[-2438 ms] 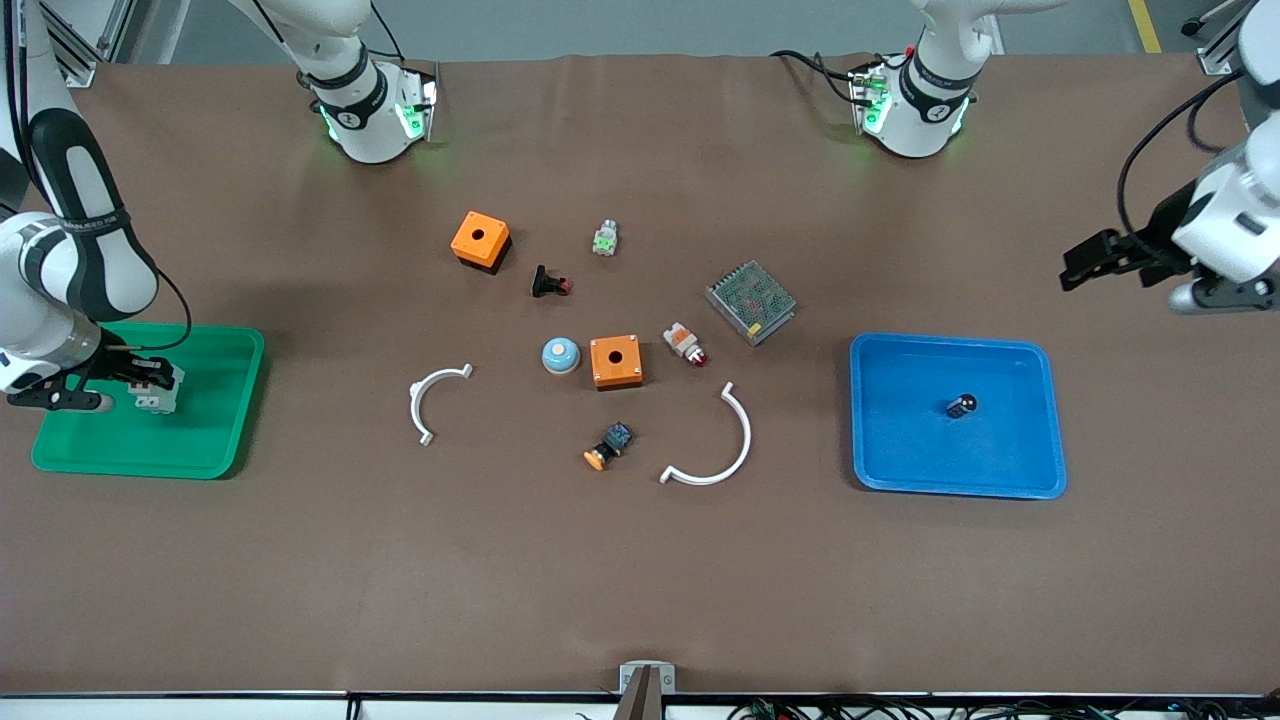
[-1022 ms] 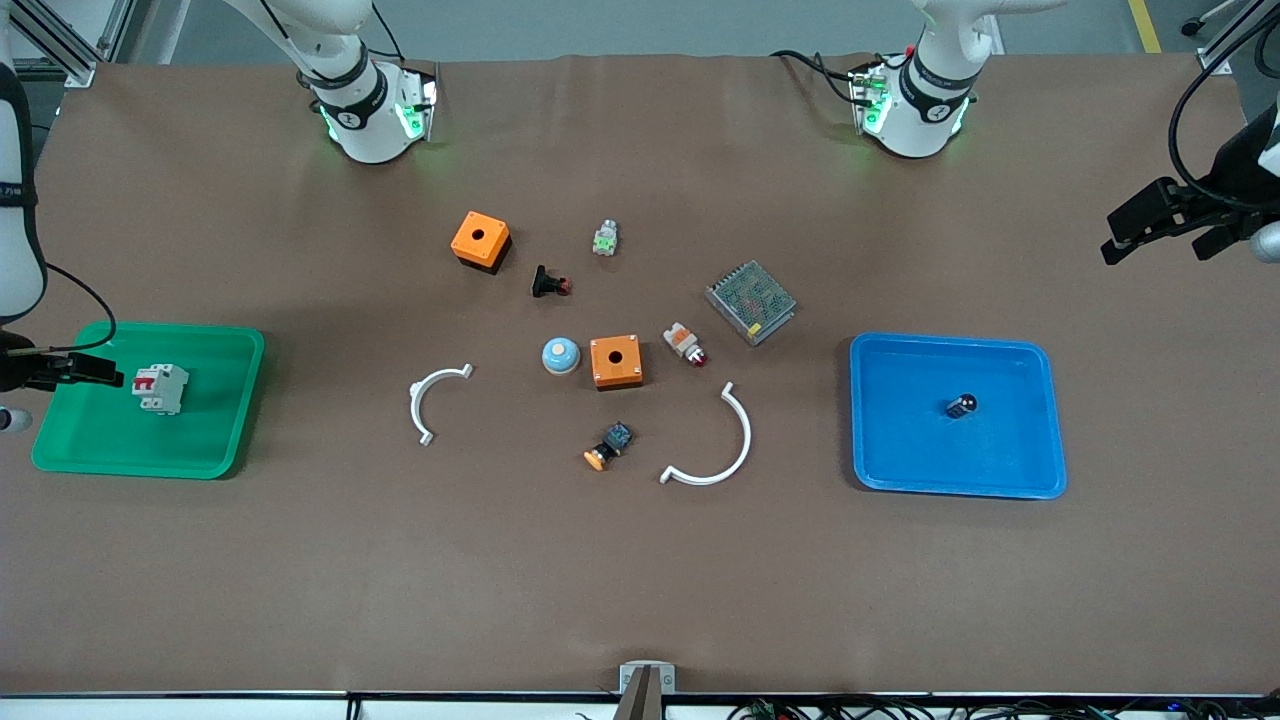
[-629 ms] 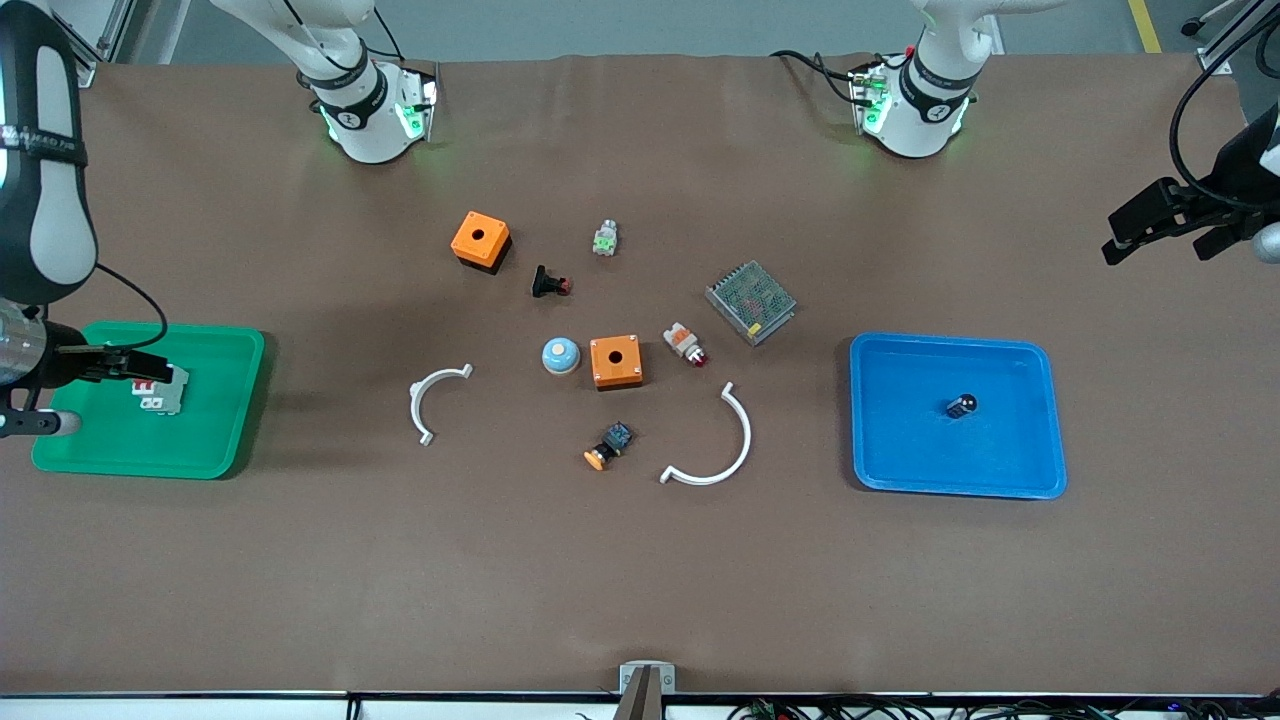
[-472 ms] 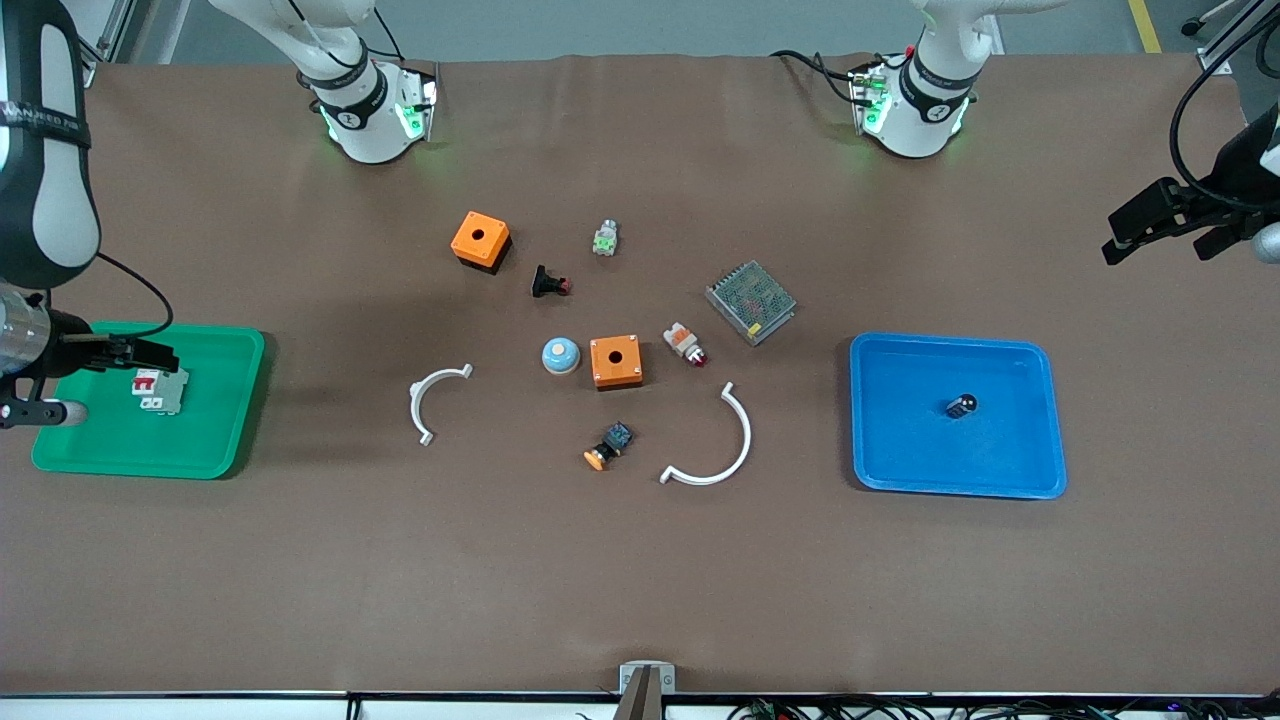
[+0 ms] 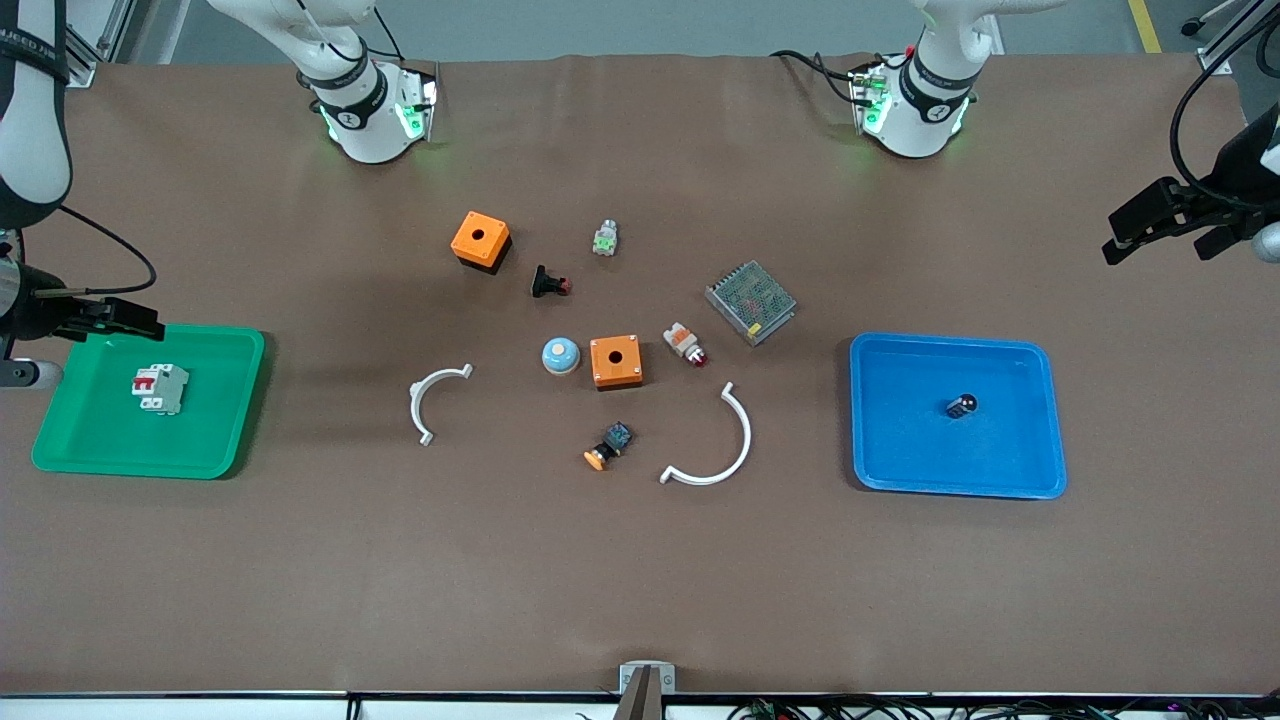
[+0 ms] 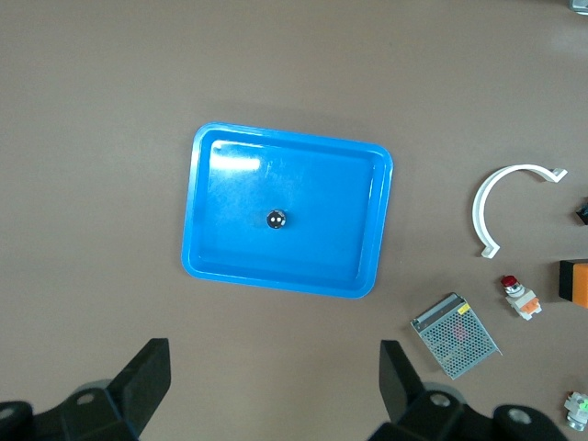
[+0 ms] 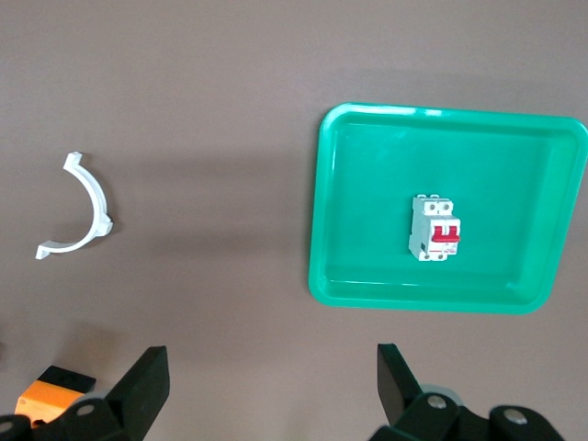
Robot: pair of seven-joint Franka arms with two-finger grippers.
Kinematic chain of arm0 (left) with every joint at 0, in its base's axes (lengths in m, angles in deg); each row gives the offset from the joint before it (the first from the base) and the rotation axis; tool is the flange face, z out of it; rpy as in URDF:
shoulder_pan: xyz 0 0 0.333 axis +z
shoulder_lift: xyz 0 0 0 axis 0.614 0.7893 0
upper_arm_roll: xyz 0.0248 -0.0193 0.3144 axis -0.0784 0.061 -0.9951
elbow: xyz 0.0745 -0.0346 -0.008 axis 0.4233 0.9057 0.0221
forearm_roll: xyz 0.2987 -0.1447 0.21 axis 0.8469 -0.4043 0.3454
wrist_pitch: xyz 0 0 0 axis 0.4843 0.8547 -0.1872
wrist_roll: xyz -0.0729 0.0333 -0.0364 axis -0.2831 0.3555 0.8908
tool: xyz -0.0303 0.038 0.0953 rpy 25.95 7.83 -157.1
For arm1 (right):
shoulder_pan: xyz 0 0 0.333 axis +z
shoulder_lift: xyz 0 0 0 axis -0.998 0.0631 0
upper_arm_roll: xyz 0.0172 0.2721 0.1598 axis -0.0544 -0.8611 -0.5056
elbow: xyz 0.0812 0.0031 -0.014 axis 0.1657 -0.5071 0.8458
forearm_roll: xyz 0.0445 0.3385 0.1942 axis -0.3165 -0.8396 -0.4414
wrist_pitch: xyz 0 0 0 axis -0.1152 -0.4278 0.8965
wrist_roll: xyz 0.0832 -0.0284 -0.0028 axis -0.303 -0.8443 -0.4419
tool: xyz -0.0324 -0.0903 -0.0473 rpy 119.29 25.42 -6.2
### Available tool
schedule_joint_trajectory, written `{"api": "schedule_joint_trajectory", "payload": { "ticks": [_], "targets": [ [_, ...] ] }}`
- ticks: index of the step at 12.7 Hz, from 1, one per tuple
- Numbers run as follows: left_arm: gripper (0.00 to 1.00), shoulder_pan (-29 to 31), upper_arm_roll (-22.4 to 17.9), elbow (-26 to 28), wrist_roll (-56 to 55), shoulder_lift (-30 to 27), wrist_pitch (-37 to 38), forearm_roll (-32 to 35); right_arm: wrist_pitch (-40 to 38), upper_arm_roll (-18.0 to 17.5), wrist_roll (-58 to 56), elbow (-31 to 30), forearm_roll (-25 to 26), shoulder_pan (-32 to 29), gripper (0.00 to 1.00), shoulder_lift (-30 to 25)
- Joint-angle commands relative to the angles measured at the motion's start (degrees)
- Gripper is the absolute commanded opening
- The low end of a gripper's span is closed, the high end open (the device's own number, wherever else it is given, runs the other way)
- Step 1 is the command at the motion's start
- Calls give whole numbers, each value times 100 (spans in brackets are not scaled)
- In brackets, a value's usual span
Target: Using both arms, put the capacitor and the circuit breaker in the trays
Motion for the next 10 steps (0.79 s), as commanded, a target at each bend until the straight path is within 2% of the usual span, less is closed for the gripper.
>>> {"api": "schedule_joint_trajectory", "payload": {
  "ticks": [1, 6, 10],
  "targets": [
    [100, 47, 35, -111, -30, -4, 219, -93, -78, 14, 521, -38, -79, 201, 100, -119],
    [100, 47, 26, -155, -56, 31, 272, -154, -332, 14, 735, 233, -70, 343, 100, -76],
    [100, 73, 17, -164, -39, 75, 228, -154, -386, -3, 752, 961, -62, 500, 100, 29]
  ]
}}
